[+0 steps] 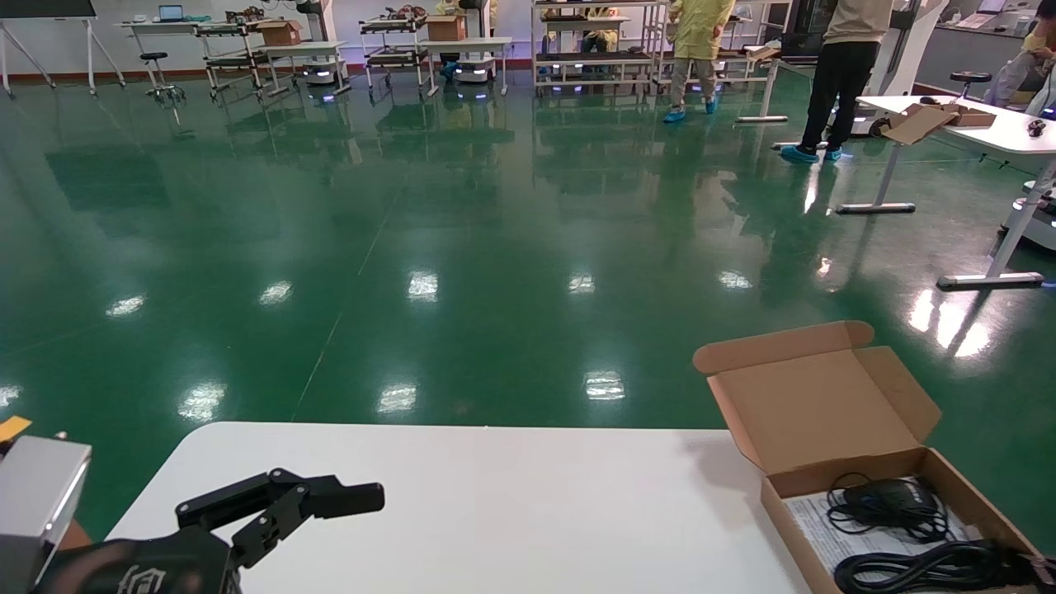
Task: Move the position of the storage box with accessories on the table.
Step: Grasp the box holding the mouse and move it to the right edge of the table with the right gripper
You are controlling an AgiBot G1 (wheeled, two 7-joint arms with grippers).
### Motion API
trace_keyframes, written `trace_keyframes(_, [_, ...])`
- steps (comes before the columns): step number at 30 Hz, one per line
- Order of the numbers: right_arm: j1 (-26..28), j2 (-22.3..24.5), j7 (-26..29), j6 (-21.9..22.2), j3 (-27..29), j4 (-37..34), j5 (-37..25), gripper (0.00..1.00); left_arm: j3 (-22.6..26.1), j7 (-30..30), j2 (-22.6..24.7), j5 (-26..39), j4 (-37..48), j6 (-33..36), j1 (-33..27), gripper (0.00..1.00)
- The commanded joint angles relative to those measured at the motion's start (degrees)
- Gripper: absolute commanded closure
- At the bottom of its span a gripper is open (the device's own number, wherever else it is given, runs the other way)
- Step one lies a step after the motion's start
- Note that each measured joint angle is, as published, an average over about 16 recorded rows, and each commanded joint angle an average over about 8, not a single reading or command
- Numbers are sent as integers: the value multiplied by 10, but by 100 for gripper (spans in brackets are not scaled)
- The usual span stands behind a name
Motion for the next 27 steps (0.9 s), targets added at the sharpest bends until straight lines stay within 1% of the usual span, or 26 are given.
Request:
trace_keyframes(1, [-11,-7,-4,9,6,3,8,100,0,0,0,0,0,0,0,0])
trace_keyframes(10, [-27,-39,-21,82,25,14,36,100,0,0,0,0,0,0,0,0])
trace_keyframes(14, [-28,-50,-27,106,29,17,42,100,0,0,0,0,0,0,0,0])
trace_keyframes(27, [-32,-70,-49,144,31,19,44,100,0,0,0,0,0,0,0,0])
